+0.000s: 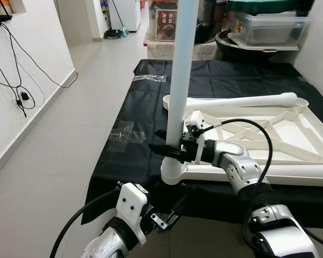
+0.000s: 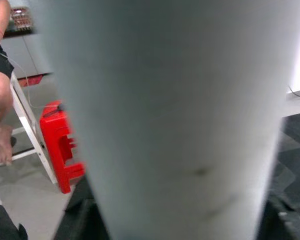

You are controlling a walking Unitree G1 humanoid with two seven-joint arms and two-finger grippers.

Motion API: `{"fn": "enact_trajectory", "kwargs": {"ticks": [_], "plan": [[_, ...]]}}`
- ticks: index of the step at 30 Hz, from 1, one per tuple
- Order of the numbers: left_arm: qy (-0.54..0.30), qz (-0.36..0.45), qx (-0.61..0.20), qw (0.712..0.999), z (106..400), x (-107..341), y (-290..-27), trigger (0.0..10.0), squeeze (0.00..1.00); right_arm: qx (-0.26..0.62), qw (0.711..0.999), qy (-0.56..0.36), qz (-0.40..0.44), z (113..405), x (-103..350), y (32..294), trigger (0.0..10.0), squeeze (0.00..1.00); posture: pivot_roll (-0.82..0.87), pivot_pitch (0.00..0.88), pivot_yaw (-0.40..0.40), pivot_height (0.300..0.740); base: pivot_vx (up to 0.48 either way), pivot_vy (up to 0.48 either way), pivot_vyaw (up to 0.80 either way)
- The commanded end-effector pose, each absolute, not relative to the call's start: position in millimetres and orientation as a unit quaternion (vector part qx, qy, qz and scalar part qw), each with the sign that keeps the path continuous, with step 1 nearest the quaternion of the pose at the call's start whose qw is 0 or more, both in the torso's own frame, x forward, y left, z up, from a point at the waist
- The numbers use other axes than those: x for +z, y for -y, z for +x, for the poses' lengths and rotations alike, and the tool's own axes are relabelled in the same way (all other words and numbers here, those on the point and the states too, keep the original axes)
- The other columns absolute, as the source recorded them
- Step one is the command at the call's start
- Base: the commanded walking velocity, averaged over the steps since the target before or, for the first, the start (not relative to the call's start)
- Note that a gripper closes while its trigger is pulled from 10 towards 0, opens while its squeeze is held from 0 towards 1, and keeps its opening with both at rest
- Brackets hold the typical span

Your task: Building children table

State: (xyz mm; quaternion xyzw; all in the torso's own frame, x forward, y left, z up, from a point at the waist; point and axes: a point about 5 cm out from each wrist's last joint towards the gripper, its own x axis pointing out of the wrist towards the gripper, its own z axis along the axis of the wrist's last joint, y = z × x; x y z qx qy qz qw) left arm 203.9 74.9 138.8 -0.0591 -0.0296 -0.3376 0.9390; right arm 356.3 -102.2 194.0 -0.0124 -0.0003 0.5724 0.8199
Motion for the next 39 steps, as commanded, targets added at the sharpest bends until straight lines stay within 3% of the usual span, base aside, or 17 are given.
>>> {"fn": "enact_trajectory", "kwargs": {"ticks": [1, 3, 4, 5, 7, 10, 13, 16, 18, 22, 33, 34, 38, 39], "plan": [[0.024, -0.058, -0.337, 0.939, 203, 135, -75, 10.0, 0.00, 0.579, 0.815, 0.013, -0.016, 357, 197, 95, 0.0, 0.00, 0.10, 0.041, -0.022, 0.740, 0.000, 0.000, 0.00], [0.024, -0.058, -0.337, 0.939, 203, 135, -76, 10.0, 0.00, 0.572, 0.820, 0.016, -0.016, 358, 197, 95, 0.0, 0.00, 0.10, 0.041, -0.022, 0.740, 0.000, 0.000, 0.00], [0.023, -0.058, -0.337, 0.939, 203, 134, -76, 10.0, 0.00, 0.535, 0.844, 0.037, -0.010, 361, 198, 97, 0.0, 0.00, 0.10, 0.038, -0.021, 0.740, 0.000, 0.000, 0.00], [0.023, -0.058, -0.337, 0.939, 203, 134, -76, 10.0, 0.00, 0.535, 0.844, 0.037, -0.010, 361, 198, 97, 0.0, 0.00, 0.10, 0.038, -0.021, 0.740, 0.000, 0.000, 0.00], [0.022, -0.058, -0.338, 0.939, 204, 134, -76, 10.0, 0.00, 0.462, 0.886, 0.048, 0.018, 367, 199, 100, 0.0, 0.00, 0.09, 0.035, -0.016, 0.740, 0.000, 0.000, 0.00], [0.022, -0.057, -0.339, 0.939, 204, 134, -76, 10.0, 0.00, 0.395, 0.917, 0.056, 0.030, 371, 196, 105, 0.0, 0.00, 0.09, 0.034, -0.016, 0.740, 0.000, 0.000, 0.00], [0.021, -0.056, -0.340, 0.938, 205, 133, -76, 10.0, 0.00, 0.226, 0.972, 0.054, 0.028, 374, 187, 118, 0.0, 0.00, 0.08, 0.042, -0.009, 0.740, 0.000, 0.000, 0.00], [0.022, -0.055, -0.341, 0.938, 205, 133, -76, 10.0, 0.00, 0.105, 0.993, 0.045, 0.012, 371, 180, 129, 0.0, 0.00, 0.07, 0.044, -0.006, 0.740, 0.000, 0.000, 0.00], [0.022, -0.055, -0.341, 0.938, 205, 133, -76, 10.0, 0.00, 0.062, 0.997, 0.043, 0.002, 369, 178, 133, 0.0, 0.00, 0.07, 0.044, -0.006, 0.740, 0.000, 0.000, 0.00], [0.024, -0.054, -0.341, 0.938, 206, 134, -76, 10.0, 0.00, -0.164, 0.985, 0.038, 0.030, 347, 178, 146, 0.0, 0.00, 0.08, 0.049, -0.009, 0.740, 0.000, 0.000, 0.00], [0.025, -0.055, -0.338, 0.939, 205, 134, -75, 10.0, 0.00, -0.238, 0.968, 0.000, 0.083, 340, 173, 114, 0.0, 0.00, 0.08, 0.056, -0.014, 0.740, 0.000, 0.000, 0.00], [0.025, -0.055, -0.338, 0.939, 205, 134, -75, 10.0, 0.00, -0.222, 0.971, 0.003, 0.083, 341, 173, 111, 10.0, 0.00, 0.08, 0.057, -0.013, 0.740, 0.000, 0.000, 0.00], [0.025, -0.055, -0.336, 0.940, 205, 134, -75, 10.0, 0.00, -0.201, 0.978, 0.011, 0.060, 340, 177, 106, 10.0, 0.00, 0.08, 0.057, -0.013, 0.740, 0.000, 0.000, 0.00], [0.025, -0.056, -0.337, 0.940, 205, 134, -75, 10.0, 0.00, -0.176, 0.982, 0.026, 0.063, 340, 180, 104, 10.0, 1.00, 0.08, 0.057, -0.013, 0.740, 0.000, 0.000, 0.00]]}}
